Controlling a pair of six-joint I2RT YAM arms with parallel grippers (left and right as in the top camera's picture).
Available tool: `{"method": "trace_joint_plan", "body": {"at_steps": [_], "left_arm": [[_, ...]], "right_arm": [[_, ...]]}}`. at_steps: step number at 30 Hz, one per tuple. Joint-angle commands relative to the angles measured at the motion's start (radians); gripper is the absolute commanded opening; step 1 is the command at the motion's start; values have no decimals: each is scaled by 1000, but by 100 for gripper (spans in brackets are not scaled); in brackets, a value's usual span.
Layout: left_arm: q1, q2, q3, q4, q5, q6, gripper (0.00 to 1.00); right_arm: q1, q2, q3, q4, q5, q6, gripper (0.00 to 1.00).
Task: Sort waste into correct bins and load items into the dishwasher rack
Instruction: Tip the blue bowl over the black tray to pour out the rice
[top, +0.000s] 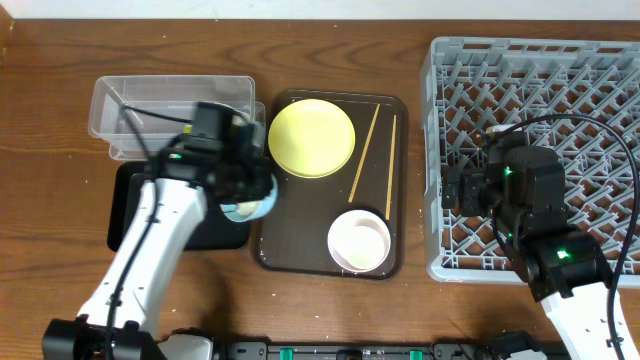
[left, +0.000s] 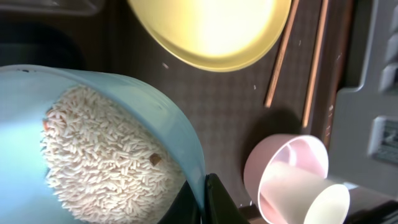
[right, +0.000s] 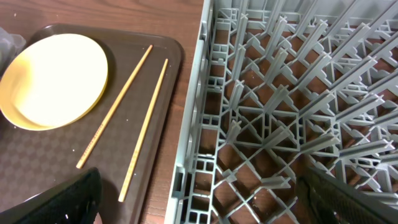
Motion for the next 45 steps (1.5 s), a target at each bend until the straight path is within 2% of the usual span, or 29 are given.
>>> {"method": "trace_joint_plan", "body": {"at_steps": [1,6,11,21,35,38,45], "left_arm": [[116,-6,20,-10,195,112,6],[283,-6,4,-14,411,198,6],[417,7,-27,-17,527,218,6],[586,122,-35,-18,840,255,6],[638,322,-35,-27,1097,243,6],[639,323,-35,-30,1098,201,6],[642,323,-35,-31,1098,196,6]], "right_arm": [[-23,0,23,-3,0,-6,99],[-23,0,23,-3,0,-6,99],[-23,0,23,-4,0,-6,99],[-23,0,23,-8,0,-6,99],[-23,0,23,-8,0,-6,99],[-23,0,23,-8,0,-6,99],[-23,0,23,-8,0,-6,99]]}}
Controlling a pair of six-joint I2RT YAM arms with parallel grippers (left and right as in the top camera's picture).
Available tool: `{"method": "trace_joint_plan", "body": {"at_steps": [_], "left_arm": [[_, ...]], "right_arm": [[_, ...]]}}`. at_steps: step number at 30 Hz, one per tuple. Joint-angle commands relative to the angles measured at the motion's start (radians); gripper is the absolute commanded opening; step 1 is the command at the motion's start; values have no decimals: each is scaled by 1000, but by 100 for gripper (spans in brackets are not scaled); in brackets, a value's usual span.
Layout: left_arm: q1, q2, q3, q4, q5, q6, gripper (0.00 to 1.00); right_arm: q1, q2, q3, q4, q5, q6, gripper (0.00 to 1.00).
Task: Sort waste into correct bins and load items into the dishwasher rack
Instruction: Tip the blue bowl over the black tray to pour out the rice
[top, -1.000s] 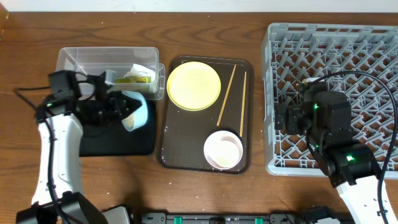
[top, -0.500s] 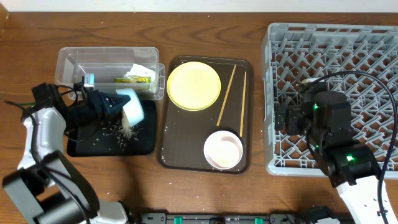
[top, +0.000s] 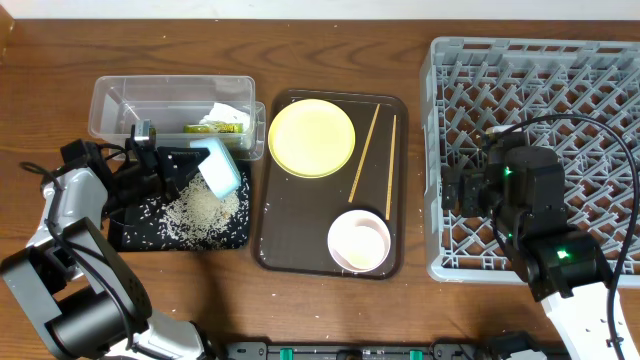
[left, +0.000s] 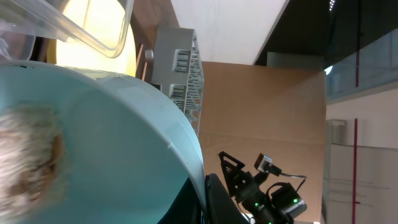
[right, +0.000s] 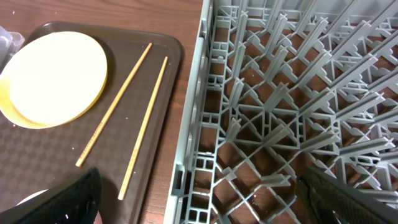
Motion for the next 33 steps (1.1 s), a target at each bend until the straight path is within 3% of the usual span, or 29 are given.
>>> {"method": "trace_joint_plan", "body": {"at_steps": [1,16,23,28,30,33], "left_arm": [[9,2,-9,-5,41,-6,6],[9,2,-9,1,37,-5,6],[9,2,-9,19,-90,-6,6],[9,2,-9,18,-63,-8,6],[9,2,-9,17,42,54,6],[10,1,-8,28,36,74,6]], "right_arm": [[-23,0,23,-2,0,-6,99],[-23,0,23,-2,0,-6,99],[-23,0,23,-2,0,-6,99],[-23,0,23,-2,0,-6,99],[-23,0,23,-5,0,-6,99],[-23,0,23,-7,0,-6,99]]}}
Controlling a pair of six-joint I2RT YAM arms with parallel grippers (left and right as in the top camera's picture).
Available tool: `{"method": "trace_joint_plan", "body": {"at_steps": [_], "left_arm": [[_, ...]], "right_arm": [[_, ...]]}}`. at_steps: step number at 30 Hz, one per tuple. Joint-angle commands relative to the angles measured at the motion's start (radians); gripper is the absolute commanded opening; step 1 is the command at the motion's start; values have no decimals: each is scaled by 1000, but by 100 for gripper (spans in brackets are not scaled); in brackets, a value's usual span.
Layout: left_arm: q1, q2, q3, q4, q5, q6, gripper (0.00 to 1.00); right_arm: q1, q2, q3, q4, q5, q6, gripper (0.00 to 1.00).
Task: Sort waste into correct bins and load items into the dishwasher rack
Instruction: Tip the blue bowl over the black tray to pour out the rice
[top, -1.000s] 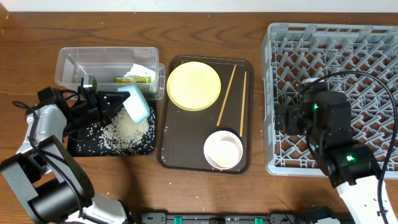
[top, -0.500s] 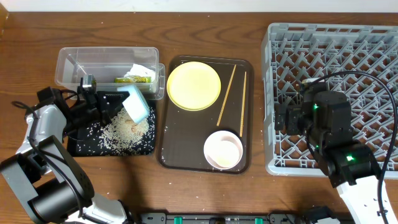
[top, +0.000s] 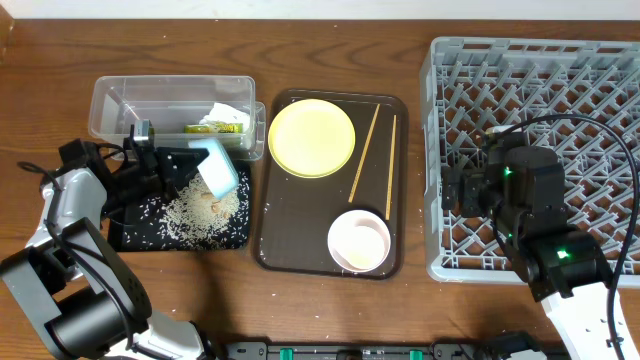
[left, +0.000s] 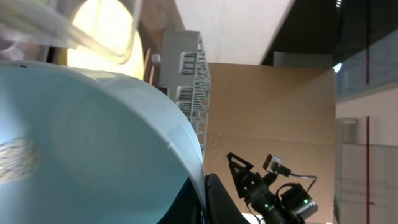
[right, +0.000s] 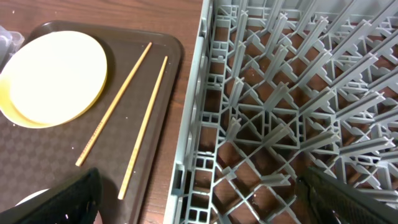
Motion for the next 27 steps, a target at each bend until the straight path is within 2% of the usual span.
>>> {"method": "trace_joint_plan", "body": {"at_steps": [1,5,8,12,16,18,23,27], "left_arm": [[6,2,-8,14,47,41,6],[18,2,-8,13,-30,-30,6],[22,2,-8,10,65,6,6],[25,3,-7,25,51,2,6],[33,3,-7,24,5,-87,6],[33,3,-7,24,65,-71,6],[37,3,-7,36,35,-72,6],[37,0,-7,31,66,-59,6]], "right_arm": [[-23,0,23,-5,0,-6,99],[-23,0,23,-5,0,-6,99],[-23,0,23,-6,0,-6,99],[-23,0,23,-6,0,-6,99],[-23,0,23,-6,0,-6,99],[-23,0,23,-6,0,-6,99],[-23,0,23,-6,0,-6,99],[-23,0,23,-6,0,-6,99]]}}
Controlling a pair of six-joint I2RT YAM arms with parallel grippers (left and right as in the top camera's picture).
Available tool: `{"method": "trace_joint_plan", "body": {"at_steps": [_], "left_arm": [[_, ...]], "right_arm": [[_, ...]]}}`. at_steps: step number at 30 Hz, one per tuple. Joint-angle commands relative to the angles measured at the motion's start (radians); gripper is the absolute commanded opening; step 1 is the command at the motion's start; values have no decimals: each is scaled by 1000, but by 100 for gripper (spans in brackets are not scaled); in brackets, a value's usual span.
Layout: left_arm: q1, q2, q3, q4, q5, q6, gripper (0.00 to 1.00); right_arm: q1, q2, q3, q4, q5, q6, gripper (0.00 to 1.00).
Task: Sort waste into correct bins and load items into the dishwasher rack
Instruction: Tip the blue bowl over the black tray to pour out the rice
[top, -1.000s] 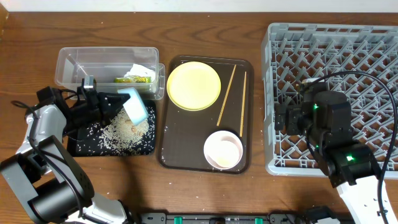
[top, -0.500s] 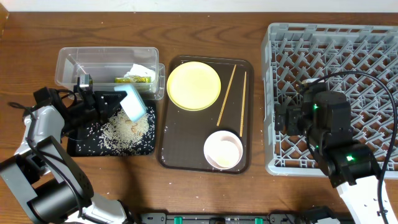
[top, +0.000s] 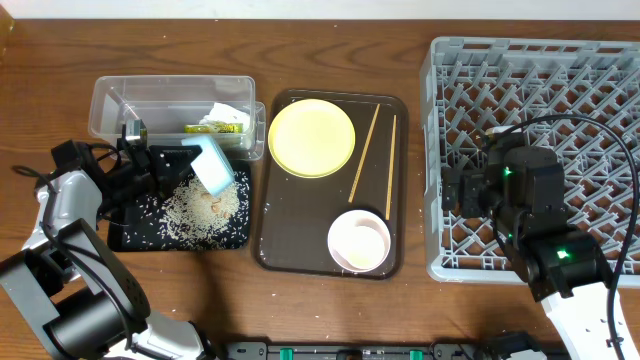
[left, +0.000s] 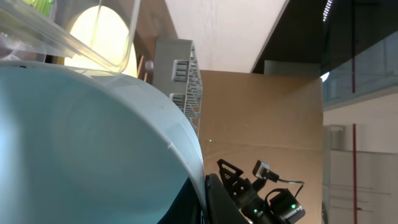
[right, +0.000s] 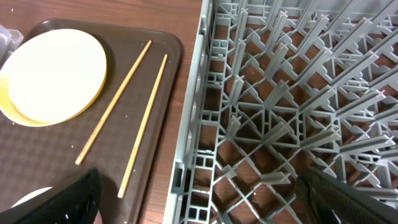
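My left gripper (top: 180, 167) is shut on the rim of a light blue bowl (top: 213, 163), held tipped on its side over the black bin (top: 125, 232). White rice (top: 200, 207) lies heaped and scattered in that bin. In the left wrist view the bowl (left: 81, 143) fills the frame and no rice shows inside it. My right gripper (right: 199, 208) hangs open over the left edge of the grey dishwasher rack (top: 540, 130), nothing between its fingers (right: 56, 202). On the brown tray (top: 270, 250) lie a yellow plate (top: 311, 137), two chopsticks (top: 364, 152) and a pink bowl (top: 359, 241).
A clear plastic bin (top: 150, 105) with wrappers stands behind the black bin, touching the brown tray's left corner. The rack (right: 286, 93) has rows of upright grey prongs. Bare wooden table (top: 330, 310) runs along the front.
The tipped bowl has shifted slightly left and back over the black bin. The small patch of rice that was still inside it is gone. The right arm has not moved.
My left gripper first held the bowl full of rice upright at the brown tray's left edge. Then the bowl was tipped over the black bin with rice spilled below. Less rice showed inside at each moment, and now none shows. The right gripper stayed open over the rack.
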Motion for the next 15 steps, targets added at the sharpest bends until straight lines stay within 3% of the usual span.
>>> {"method": "trace_joint_plan", "body": {"at_steps": [1,11,15], "left_arm": [[9,-3,-6,-3,35,19,6],[-32,-57,-6,-14,11,37,6],[-111,-135,-6,-14,-132,35,6]], "right_arm": [[-23,0,23,-1,0,-6,99],[-23,0,23,1,0,-6,99],[-23,0,23,10,0,-6,99]]}}
